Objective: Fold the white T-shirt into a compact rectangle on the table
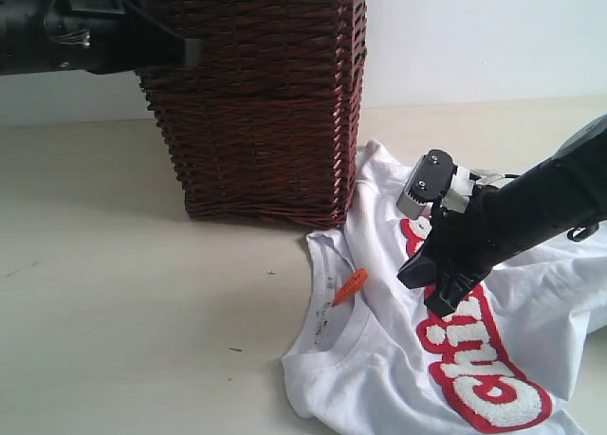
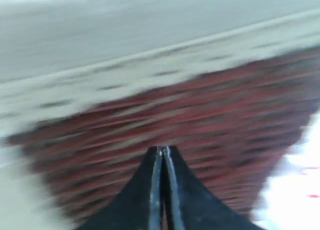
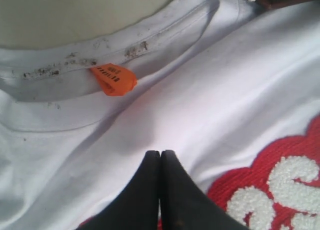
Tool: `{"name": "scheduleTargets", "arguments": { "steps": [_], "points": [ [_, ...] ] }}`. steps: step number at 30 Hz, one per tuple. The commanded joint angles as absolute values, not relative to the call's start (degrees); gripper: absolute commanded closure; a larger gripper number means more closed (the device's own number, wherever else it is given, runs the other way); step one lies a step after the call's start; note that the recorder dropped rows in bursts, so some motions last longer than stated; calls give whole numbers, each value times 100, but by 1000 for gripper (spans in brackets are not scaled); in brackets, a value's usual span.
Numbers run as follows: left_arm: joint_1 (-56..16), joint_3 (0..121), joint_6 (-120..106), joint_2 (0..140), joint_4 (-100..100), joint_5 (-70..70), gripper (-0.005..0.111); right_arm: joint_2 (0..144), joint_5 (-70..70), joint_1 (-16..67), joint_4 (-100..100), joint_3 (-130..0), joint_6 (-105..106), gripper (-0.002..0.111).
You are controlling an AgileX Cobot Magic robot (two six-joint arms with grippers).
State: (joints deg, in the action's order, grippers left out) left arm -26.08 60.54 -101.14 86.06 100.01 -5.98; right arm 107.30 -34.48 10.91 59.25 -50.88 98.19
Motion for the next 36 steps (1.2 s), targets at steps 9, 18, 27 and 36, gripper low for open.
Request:
{"name": "scheduleTargets", "arguments": {
  "steps": [9,18,27,36],
  "points": [
    [-4086,6666,-11641,10245,9923,-1976,107,10679,-3030,1058,6119,-5071,9880,108],
    [-4198,8249,-12027,11675,9881,-1222,107,10679,-2492,1058,6307,-5071,9880,108],
    [-4464,9310,-12027,12297,9923,841,107,11063,-2092,1058,6362,-5071,9880,108],
    [-4476,9335,-11952,12306,9923,2322,107,11576,-1672,1058,6340,-5071,9837,108]
  ]
}}
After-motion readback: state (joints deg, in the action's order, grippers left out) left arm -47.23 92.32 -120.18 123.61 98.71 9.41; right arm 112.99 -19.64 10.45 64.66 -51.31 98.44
